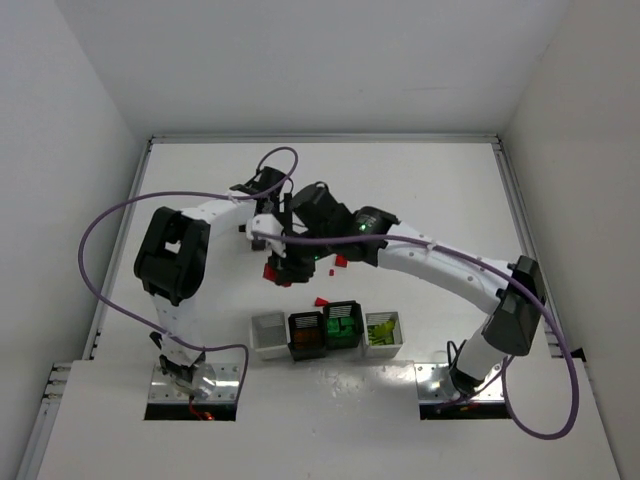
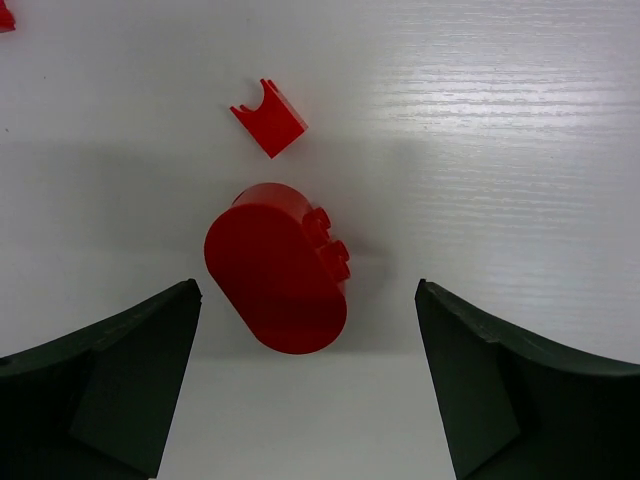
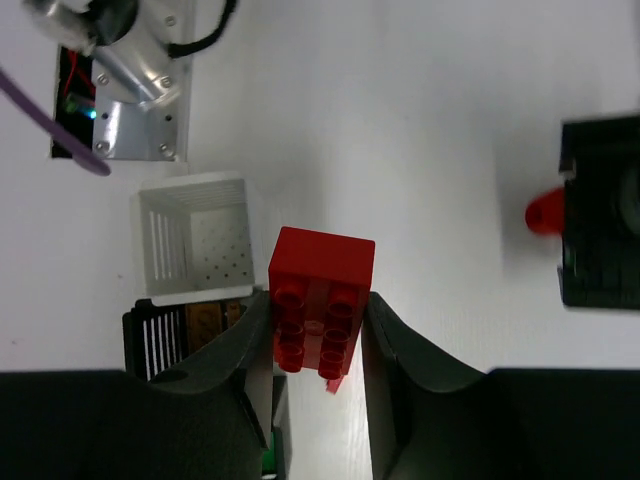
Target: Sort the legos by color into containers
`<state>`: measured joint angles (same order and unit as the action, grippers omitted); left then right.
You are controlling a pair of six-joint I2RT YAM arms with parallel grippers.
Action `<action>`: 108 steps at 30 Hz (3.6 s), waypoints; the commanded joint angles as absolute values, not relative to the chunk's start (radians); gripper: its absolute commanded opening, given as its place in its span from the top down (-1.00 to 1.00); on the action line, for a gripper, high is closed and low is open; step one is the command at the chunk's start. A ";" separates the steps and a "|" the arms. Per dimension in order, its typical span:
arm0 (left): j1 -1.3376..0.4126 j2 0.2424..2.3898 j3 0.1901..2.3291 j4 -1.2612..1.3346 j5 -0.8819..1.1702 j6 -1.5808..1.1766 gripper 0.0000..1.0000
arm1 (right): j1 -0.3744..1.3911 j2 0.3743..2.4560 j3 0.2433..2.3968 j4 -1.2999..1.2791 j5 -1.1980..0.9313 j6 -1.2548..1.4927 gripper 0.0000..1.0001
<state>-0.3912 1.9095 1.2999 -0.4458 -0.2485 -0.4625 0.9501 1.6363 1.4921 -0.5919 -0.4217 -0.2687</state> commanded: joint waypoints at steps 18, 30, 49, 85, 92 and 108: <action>-0.314 1.994 1.333 -0.453 -0.134 -0.471 0.51 | 1.123 1.671 1.339 -0.321 -0.327 -0.502 0.98; -0.281 1.927 1.304 -0.430 -0.023 -0.417 0.70 | 1.152 1.738 1.252 -0.153 -0.380 -0.502 0.82; -0.281 1.802 1.216 -0.365 0.000 -0.399 0.86 | 1.212 1.605 1.261 -0.205 -0.389 -0.471 1.00; -0.219 1.132 0.890 -0.520 0.567 0.188 1.00 | 0.979 1.352 1.328 -0.366 0.389 0.058 -0.89; -0.268 0.853 0.824 -0.670 0.814 0.397 1.00 | 0.631 1.310 1.343 -0.495 0.347 0.185 -0.87; -0.561 1.045 1.114 -1.302 0.720 0.999 1.00 | 0.333 1.690 1.546 -0.764 -0.156 0.121 -0.99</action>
<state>-0.4908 1.0340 1.0691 -1.2049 0.7860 0.8856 0.3370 1.7092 1.4452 -0.7654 -0.0853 0.1383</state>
